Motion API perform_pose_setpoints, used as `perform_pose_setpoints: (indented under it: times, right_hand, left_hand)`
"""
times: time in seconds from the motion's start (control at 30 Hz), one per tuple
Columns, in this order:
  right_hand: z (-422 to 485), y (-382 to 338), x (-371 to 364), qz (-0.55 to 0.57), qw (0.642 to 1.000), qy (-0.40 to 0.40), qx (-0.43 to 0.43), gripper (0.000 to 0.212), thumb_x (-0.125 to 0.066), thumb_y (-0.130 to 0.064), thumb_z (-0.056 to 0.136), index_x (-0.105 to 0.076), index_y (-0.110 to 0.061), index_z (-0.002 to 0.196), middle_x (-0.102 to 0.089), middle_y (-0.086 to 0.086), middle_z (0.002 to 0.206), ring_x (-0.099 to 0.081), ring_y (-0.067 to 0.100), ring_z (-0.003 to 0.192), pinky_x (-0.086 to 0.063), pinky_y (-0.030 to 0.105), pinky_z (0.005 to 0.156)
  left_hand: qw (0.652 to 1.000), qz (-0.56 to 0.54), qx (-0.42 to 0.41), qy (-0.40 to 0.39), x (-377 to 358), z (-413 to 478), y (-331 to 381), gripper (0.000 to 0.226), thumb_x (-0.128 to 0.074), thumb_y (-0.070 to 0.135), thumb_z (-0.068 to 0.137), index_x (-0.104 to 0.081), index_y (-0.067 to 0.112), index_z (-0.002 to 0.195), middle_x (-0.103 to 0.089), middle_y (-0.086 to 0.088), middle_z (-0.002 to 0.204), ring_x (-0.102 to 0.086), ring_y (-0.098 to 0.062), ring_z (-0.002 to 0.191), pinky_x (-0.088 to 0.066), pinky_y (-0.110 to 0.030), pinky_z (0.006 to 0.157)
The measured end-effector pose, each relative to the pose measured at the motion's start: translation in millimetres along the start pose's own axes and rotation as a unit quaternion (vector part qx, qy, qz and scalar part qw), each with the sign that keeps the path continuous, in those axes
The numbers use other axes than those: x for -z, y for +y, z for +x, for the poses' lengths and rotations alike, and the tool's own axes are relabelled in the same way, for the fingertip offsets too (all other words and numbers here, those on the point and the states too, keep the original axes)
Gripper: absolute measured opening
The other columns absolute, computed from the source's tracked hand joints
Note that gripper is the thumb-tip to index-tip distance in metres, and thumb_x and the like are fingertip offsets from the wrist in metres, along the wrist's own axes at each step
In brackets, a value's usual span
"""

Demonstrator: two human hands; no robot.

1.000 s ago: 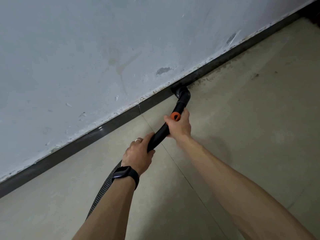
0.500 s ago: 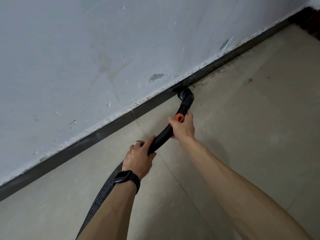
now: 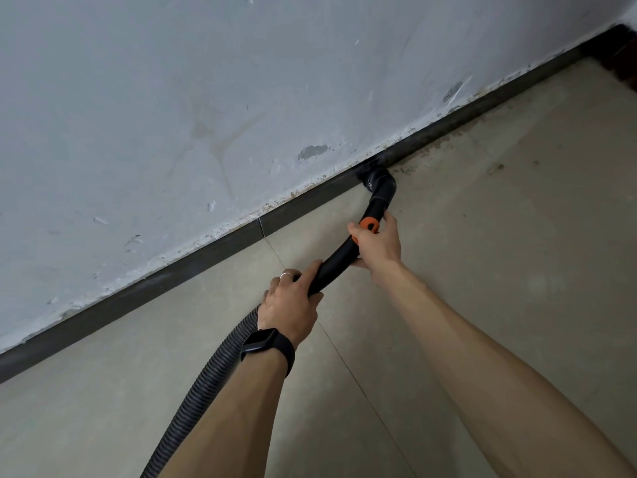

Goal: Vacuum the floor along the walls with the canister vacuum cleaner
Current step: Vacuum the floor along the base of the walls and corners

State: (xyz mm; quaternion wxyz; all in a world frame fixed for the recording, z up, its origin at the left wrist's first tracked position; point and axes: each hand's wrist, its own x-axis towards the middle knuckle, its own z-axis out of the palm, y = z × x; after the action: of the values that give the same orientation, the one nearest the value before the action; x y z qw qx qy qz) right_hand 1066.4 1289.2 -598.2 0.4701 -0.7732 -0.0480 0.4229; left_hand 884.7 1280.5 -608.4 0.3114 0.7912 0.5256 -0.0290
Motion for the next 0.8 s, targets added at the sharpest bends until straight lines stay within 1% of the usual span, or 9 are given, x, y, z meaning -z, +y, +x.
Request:
perform_pose_setpoints:
  times: [0.07,0.13,0.2,0.33,0.4,0.53,0.63,0.73,0.8]
  right_hand:
    - [2.5,-3.2,3.0,-0.003,1.000,0.000,-0.001,0.082,-0.075,-0.020,0.093,-0.027,-0.031,0.159,-0.054,0.000,0.123,-0.067,0.021,0.098,-0.065,0.050,0.077]
    - [5.2,-5.7,6.2,-0.005,1.000,0.001,-0.002,0.082,-0.075,-0.019,0.093,-0.027,-0.030,0.159,-0.054,0.003,0.129,-0.067,0.023,0.100,-0.065,0.050,0.076]
    - [6.8,-7.0,8.4,-0.006,1.000,0.002,-0.003,0.082,-0.075,-0.019,0.093,-0.028,-0.030,0.159,-0.055,0.004,0.129,-0.068,0.025,0.100,-0.065,0.048,0.073]
    - [3.5,-5.0,10.5,-0.001,1.000,-0.001,0.002,0.081,-0.075,-0.020,0.094,-0.029,-0.031,0.159,-0.055,0.003,0.127,-0.067,0.022,0.098,-0.065,0.043,0.068]
    - [-1.6,-1.9,8.2,-0.002,1.000,-0.002,0.003,0.081,-0.074,-0.020,0.094,-0.029,-0.031,0.159,-0.055,0.003,0.128,-0.067,0.022,0.098,-0.065,0.046,0.070]
    - [-18.2,9.0,-6.1,-0.006,1.000,-0.014,-0.002,0.085,-0.075,-0.020,0.094,-0.024,-0.033,0.160,-0.054,0.006,0.135,-0.067,0.028,0.104,-0.064,0.053,0.074]
    - [-32.9,20.5,-21.9,-0.008,1.000,-0.029,-0.002,0.087,-0.074,-0.021,0.095,-0.020,-0.035,0.161,-0.053,0.006,0.134,-0.065,0.024,0.098,-0.064,0.053,0.077]
    - [-49.7,30.3,-36.6,-0.005,0.999,-0.039,0.001,0.089,-0.073,-0.022,0.095,-0.017,-0.036,0.162,-0.052,0.007,0.137,-0.064,0.024,0.099,-0.064,0.051,0.080]
    - [-59.2,35.1,-44.2,0.000,0.999,-0.049,0.004,0.090,-0.073,-0.023,0.095,-0.015,-0.035,0.163,-0.051,0.008,0.139,-0.063,0.020,0.095,-0.064,0.051,0.081]
  left_hand:
    - [1.000,-0.004,0.002,0.006,-1.3,2.8,5.2,0.053,-0.055,0.036,0.097,-0.030,0.050,0.142,-0.049,0.002,0.130,-0.048,-0.026,0.116,-0.050,-0.046,0.088]
    - [1.000,-0.009,0.004,0.011,-3.2,4.4,10.6,0.052,-0.056,0.035,0.097,-0.032,0.049,0.140,-0.050,0.003,0.127,-0.048,-0.025,0.115,-0.050,-0.046,0.088]
    - [1.000,-0.011,0.004,0.014,-5.5,4.8,14.9,0.051,-0.056,0.033,0.096,-0.033,0.048,0.140,-0.051,0.002,0.126,-0.048,-0.026,0.114,-0.050,-0.045,0.089]
    - [1.000,0.000,-0.006,0.014,-5.5,1.9,16.4,0.050,-0.057,0.033,0.096,-0.034,0.045,0.139,-0.053,0.000,0.122,-0.050,-0.027,0.111,-0.050,-0.045,0.087]
    - [1.000,0.005,-0.015,0.009,-2.5,-0.9,11.1,0.050,-0.057,0.034,0.096,-0.034,0.044,0.139,-0.054,0.000,0.120,-0.052,-0.027,0.109,-0.051,-0.045,0.084]
    - [1.000,0.017,-0.021,-0.003,6.3,-11.8,-11.7,0.050,-0.058,0.035,0.094,-0.035,0.046,0.137,-0.055,0.001,0.117,-0.055,-0.026,0.103,-0.053,-0.044,0.082]
    - [0.999,0.035,-0.015,-0.010,13.7,-24.0,-31.3,0.052,-0.058,0.035,0.094,-0.035,0.046,0.139,-0.055,0.000,0.117,-0.057,-0.026,0.100,-0.052,-0.040,0.082]
    - [0.999,0.046,-0.007,-0.013,25.2,-37.2,-48.0,0.053,-0.058,0.034,0.095,-0.036,0.045,0.141,-0.056,0.000,0.117,-0.059,-0.027,0.098,-0.051,-0.037,0.080]
    - [0.999,0.051,0.002,-0.018,32.3,-44.3,-57.6,0.052,-0.058,0.034,0.095,-0.036,0.046,0.140,-0.056,0.001,0.116,-0.060,-0.029,0.096,-0.052,-0.037,0.079]
